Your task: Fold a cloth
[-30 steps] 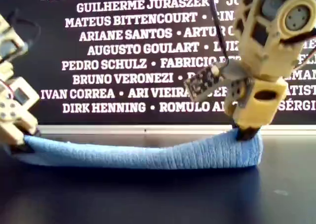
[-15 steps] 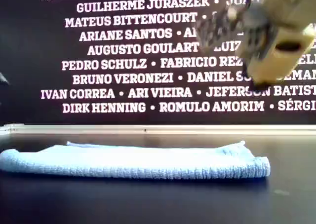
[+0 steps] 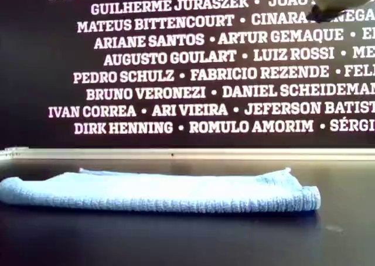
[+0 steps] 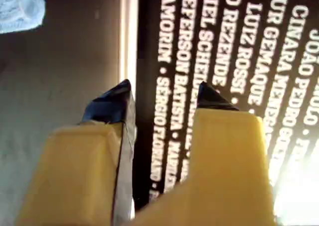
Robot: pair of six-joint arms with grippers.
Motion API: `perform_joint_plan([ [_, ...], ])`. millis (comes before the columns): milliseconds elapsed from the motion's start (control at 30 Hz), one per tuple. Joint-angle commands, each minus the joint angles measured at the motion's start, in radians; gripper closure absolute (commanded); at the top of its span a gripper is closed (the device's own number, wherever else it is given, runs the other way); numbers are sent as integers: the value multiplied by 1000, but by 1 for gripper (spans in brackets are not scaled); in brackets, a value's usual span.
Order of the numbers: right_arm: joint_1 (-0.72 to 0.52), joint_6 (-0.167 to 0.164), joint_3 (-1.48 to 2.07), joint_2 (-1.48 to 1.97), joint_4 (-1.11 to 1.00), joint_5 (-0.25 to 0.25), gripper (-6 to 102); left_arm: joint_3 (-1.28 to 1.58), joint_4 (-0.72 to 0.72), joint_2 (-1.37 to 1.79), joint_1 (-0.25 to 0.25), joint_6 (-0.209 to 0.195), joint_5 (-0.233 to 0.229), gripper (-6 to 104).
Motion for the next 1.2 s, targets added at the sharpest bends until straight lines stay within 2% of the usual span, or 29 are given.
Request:
perform_joint_plan([
  [0, -9, -3, 34, 40, -23, 54, 43, -14, -2, 20, 23, -3, 3, 45],
  [133, -6, -2, 179, 40, -135, 107, 43, -8, -2, 20, 23, -3, 3, 45],
  [267, -5, 0, 331, 40, -284, 95, 43, 44, -3, 20, 23, -3, 5, 45],
  [533, 15, -2, 370, -32, -304, 86, 43, 86, -3, 18, 23, -3, 5, 45],
  [600, 26, -3, 345, -149, -304, 55, 43, 86, -3, 18, 23, -3, 5, 45],
  [767, 17, -2, 161, -549, -324, -69, 42, 86, -3, 18, 23, -2, 5, 45],
  [833, 15, 0, 61, -715, -325, -98, 40, 86, -3, 18, 23, 2, 5, 45],
  [933, 15, 2, -81, -934, -325, -100, 30, 86, -3, 18, 23, 8, 5, 45],
  [1033, 14, 17, -199, -1111, -325, -89, 20, 86, -3, 18, 23, 9, 5, 45],
  [1167, 12, 17, -310, -1298, -325, -87, 16, 86, -3, 18, 21, 11, 5, 45],
])
